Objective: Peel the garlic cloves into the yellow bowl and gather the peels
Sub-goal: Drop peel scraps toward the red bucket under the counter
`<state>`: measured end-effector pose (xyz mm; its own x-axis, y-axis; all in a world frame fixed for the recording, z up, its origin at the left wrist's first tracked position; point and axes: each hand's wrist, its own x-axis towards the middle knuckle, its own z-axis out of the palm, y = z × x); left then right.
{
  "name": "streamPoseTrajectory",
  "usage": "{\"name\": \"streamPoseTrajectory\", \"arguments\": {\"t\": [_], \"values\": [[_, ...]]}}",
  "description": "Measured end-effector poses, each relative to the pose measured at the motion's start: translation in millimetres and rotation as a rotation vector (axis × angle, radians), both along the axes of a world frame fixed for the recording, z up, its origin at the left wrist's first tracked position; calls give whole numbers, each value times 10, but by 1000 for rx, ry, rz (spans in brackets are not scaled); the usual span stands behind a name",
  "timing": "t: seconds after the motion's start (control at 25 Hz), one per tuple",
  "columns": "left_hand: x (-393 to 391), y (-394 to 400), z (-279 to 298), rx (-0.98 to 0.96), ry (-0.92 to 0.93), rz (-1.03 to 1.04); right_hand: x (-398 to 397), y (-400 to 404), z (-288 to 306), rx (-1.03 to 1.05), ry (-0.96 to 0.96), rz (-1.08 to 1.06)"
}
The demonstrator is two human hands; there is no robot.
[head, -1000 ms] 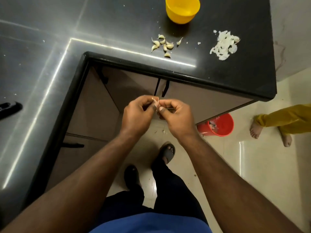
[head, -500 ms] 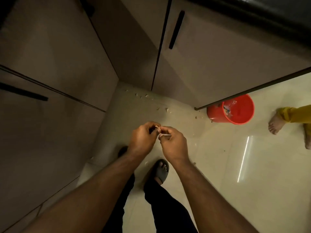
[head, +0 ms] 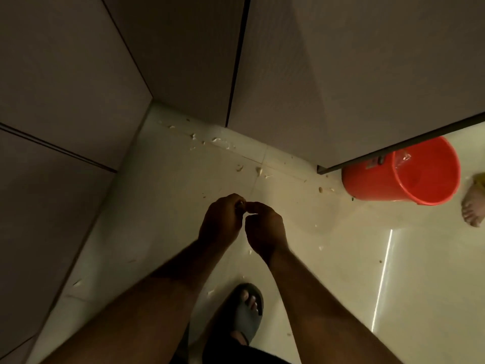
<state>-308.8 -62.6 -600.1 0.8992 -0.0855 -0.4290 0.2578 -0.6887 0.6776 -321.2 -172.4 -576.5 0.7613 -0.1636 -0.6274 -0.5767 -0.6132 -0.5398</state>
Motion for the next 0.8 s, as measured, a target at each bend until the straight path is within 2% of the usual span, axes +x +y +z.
{"name": "streamPoseTrajectory", "arguments": {"t": [0.16, 0.4, 0.6, 0.72, 0.8], "values": [[347, -166, -879, -15, 0, 11, 355, -141, -825, -86, -15, 23], [689, -237, -1673, -6, 73, 117, 1029, -418, -1847, -290, -89, 104], [761, -105, -1911, -40, 155, 158, 1385, -489, -2298, -476, -72, 463], [727, -31, -1986, -163, 227, 271, 1279, -408, -2302, -376, -137, 314], [682, -6, -1818, -249, 289, 360, 1149, -340, -2144, -168, -140, 71]]}}
